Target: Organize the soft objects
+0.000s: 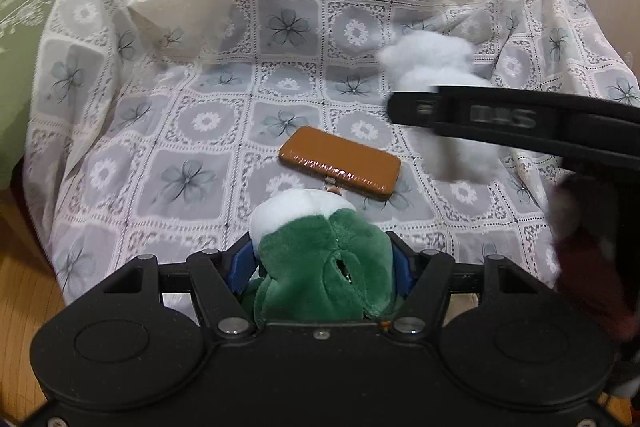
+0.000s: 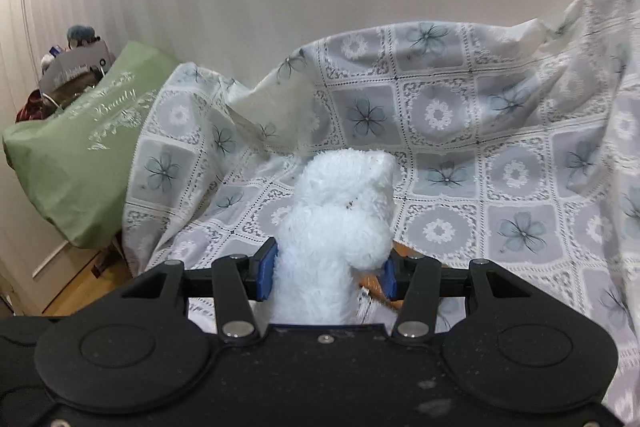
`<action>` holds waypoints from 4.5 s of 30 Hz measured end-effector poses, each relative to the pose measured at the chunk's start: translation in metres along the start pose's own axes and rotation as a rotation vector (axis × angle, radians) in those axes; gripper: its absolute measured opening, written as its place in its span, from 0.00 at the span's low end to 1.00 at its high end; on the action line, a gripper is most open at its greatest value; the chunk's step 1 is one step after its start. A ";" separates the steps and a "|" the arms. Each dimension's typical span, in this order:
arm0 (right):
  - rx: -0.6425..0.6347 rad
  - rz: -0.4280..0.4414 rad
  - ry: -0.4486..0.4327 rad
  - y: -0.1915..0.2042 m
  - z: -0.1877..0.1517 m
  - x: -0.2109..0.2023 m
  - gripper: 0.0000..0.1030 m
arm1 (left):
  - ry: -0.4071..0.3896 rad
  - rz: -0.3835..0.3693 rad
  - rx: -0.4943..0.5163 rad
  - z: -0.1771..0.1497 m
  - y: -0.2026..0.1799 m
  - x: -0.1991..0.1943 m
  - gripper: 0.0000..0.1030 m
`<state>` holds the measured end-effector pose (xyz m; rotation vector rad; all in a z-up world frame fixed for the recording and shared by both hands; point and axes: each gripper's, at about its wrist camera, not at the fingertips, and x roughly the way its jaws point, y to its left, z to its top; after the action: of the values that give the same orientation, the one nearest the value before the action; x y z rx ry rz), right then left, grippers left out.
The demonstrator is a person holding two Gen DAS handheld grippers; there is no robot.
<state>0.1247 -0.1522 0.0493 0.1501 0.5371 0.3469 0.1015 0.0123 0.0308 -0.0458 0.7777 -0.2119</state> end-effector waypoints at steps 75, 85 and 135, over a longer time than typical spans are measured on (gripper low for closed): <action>0.126 -0.132 0.253 0.006 -0.106 -0.112 0.62 | 0.021 0.125 -0.067 -0.058 -0.002 -0.047 0.80; 0.112 -0.184 0.264 0.002 -0.114 -0.120 0.68 | 0.037 0.124 -0.040 -0.067 -0.013 -0.049 0.80; 0.160 -0.342 0.356 -0.006 -0.142 -0.127 0.80 | 0.128 0.160 -0.012 -0.086 -0.027 -0.042 0.92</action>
<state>-0.0499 -0.1970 -0.0129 0.1487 0.9291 -0.0074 0.0074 -0.0026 0.0016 0.0187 0.9054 -0.0587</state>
